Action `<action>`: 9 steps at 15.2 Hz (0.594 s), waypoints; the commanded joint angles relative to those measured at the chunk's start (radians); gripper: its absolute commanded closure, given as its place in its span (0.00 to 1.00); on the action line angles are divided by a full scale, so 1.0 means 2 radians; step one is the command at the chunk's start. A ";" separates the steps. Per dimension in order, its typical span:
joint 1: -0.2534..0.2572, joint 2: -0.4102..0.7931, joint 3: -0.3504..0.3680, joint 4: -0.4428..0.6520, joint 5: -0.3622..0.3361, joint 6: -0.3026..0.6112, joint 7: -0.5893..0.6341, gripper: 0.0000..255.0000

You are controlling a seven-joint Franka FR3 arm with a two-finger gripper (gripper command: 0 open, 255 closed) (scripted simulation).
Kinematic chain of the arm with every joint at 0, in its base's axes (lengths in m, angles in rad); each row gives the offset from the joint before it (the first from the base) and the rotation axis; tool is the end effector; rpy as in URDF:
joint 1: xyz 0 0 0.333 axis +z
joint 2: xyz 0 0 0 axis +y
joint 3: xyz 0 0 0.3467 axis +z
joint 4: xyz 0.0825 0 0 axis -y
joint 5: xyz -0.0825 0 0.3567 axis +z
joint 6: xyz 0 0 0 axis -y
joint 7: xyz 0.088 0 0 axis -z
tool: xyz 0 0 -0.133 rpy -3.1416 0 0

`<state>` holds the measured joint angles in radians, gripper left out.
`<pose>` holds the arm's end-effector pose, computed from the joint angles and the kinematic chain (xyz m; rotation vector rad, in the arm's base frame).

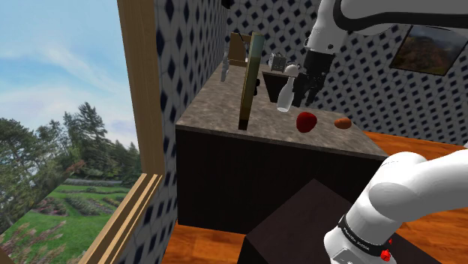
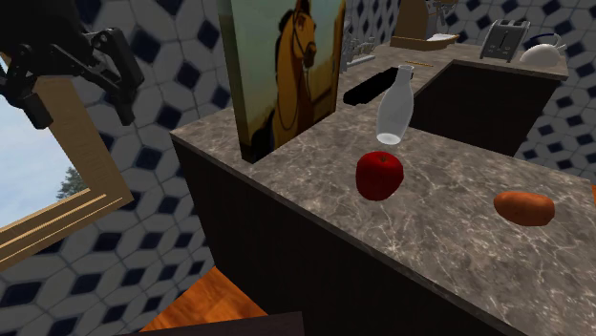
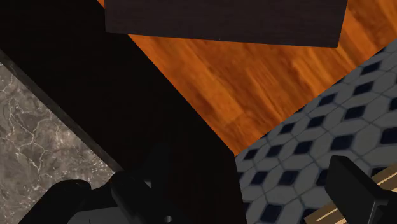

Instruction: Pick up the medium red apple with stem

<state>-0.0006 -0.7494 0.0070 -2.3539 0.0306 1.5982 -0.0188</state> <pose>0.2706 0.0064 0.5799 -3.1155 -0.0349 0.0095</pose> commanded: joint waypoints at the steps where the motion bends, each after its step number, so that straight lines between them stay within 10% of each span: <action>1: 0.000 0.000 0.000 0.000 0.000 0.000 0.000 0.00; 9: -0.038 0.113 -0.062 0.056 -0.025 0.037 -0.030 0.00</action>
<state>-0.0686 -0.5513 -0.1040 -2.2569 -0.0156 1.6643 -0.0742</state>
